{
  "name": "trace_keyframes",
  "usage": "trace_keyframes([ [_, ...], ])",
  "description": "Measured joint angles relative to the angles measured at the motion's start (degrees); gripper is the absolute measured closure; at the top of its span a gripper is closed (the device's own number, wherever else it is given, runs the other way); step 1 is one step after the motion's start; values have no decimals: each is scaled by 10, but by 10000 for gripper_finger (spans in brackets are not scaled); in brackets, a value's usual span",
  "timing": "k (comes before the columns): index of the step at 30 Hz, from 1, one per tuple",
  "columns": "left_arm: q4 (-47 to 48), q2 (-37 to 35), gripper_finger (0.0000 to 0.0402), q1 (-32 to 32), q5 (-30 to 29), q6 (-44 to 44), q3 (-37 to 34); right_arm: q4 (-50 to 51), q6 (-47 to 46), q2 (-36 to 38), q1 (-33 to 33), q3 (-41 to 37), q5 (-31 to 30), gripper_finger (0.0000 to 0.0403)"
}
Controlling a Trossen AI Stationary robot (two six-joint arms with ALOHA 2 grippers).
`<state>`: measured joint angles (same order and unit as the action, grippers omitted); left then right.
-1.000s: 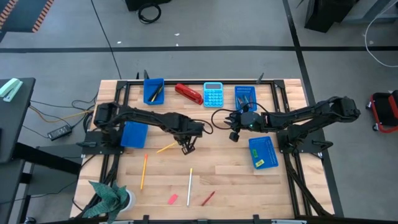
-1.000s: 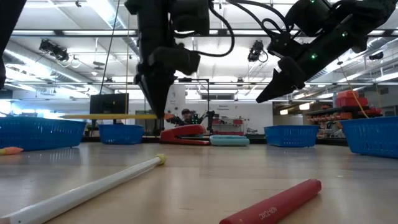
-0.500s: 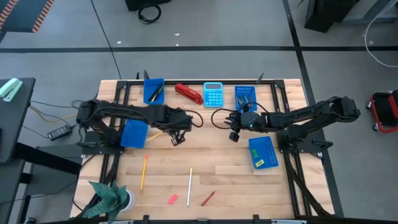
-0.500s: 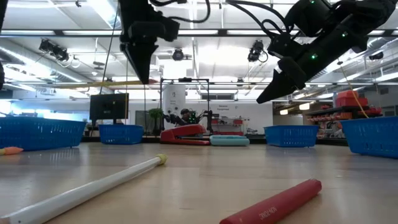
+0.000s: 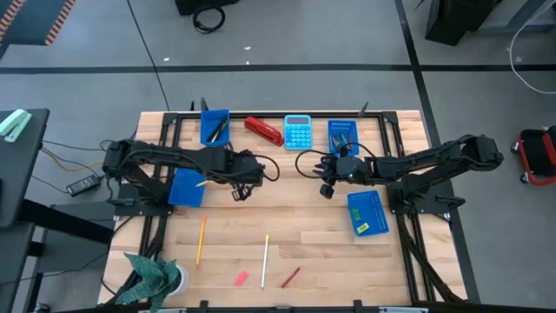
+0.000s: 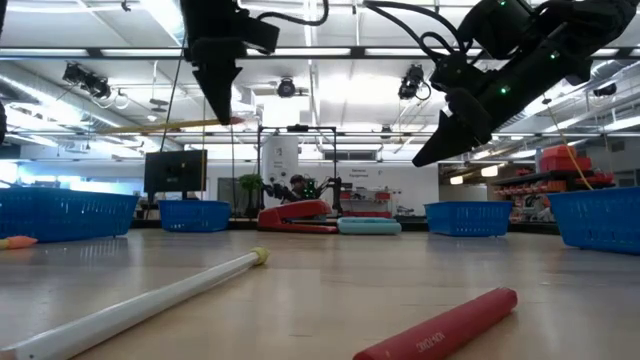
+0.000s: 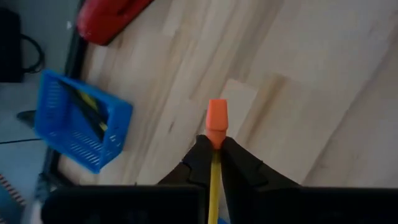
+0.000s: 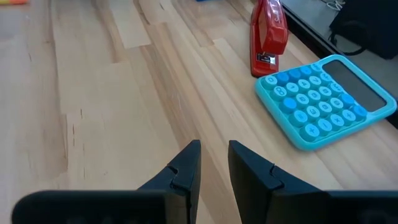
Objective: Sort crayons/erasers/pens/pencils in bins
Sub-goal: Put the right yellow colored pencil into the bottom left bin
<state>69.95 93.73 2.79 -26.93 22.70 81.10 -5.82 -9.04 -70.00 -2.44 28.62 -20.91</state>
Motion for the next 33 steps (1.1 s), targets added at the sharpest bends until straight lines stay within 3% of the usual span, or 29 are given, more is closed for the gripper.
trace_keyframes([
  [10,7,-81,381,0,-63,21,-17,3,-15,0,0,0,5,315],
  [17,-88,-219,379,-1,-72,90,-203,5,-15,0,0,0,15,315],
  [23,-135,-323,377,-3,-75,190,-322,-3,-11,0,0,0,15,315],
  [33,-136,-370,372,-34,-73,266,-434,-23,-10,0,0,0,15,315],
])
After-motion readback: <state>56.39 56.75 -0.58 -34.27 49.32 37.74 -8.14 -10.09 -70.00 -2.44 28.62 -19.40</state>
